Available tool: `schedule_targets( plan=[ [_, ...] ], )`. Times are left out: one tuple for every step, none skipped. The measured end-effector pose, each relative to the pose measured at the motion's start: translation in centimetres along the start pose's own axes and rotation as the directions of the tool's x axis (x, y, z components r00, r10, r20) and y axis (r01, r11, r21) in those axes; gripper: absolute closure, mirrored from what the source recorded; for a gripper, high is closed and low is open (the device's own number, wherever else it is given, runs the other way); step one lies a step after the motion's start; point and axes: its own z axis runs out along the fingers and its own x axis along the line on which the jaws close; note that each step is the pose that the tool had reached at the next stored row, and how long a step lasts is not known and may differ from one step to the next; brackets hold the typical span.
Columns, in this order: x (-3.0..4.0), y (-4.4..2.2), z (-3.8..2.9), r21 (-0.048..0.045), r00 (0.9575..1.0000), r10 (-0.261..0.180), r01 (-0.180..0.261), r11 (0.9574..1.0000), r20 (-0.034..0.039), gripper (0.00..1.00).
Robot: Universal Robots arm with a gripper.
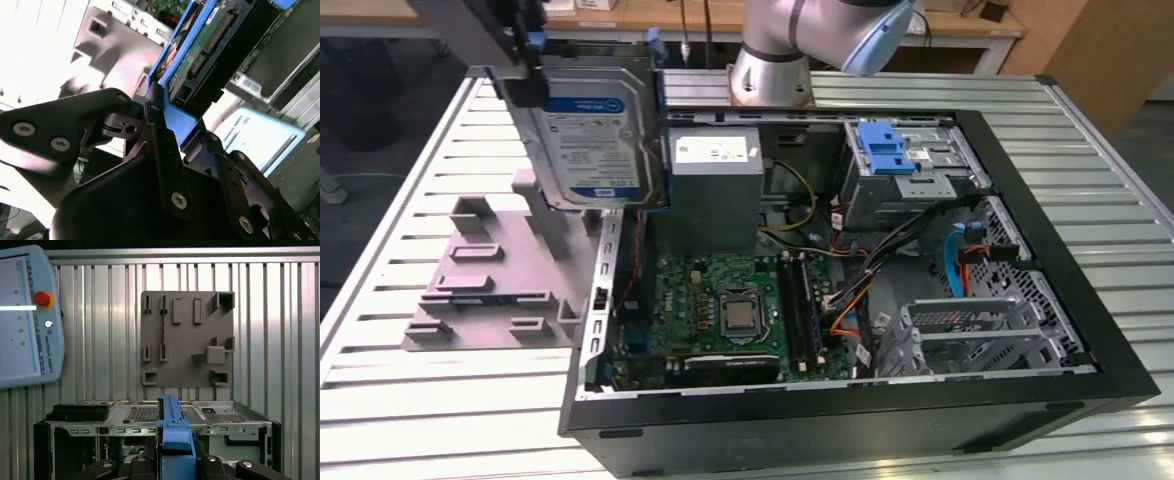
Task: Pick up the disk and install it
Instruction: 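Pick up the disk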
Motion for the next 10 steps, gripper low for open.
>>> schedule_targets(
  plan=[
    [-0.01, -0.45, 0.01, 0.0000, 1.0000, 0.000, 0.000, 1.0000, 0.0000, 0.64],
    [-0.02, -0.89, 0.01, 0.0000, 1.0000, 0.000, 0.000, 1.0000, -0.0001, 0.64],
    [-0.03, -1.38, 0.02, -0.0001, 1.0000, 0.000, 0.000, 1.0000, -0.0001, 0.64],
    [-0.04, -1.82, 0.03, 0.0000, 1.0000, 0.000, 0.000, 1.0000, 0.0000, 0.64],
    [-0.04, -2.04, 0.04, 0.0001, 1.0000, 0.000, 0.000, 1.0000, -0.0001, 0.64],
    [-0.04, -1.93, 0.03, 0.0001, 1.0000, 0.000, 0.000, 1.0000, -0.0001, 0.64],
    [-0.04, -1.79, 0.02, -0.0002, 1.0000, 0.000, 0.000, 1.0000, -0.0002, 0.64],
    [-0.04, -1.73, 0.02, -0.0001, 1.0000, 0.000, 0.000, 1.0000, -0.0002, 0.64],
    [-0.04, -1.73, 0.02, -0.0001, 1.0000, 0.000, 0.000, 1.0000, -0.0002, 0.64],
    [-0.04, -1.73, 0.02, -0.0001, 1.0000, 0.000, 0.000, 1.0000, -0.0001, 0.64]
  ],
)
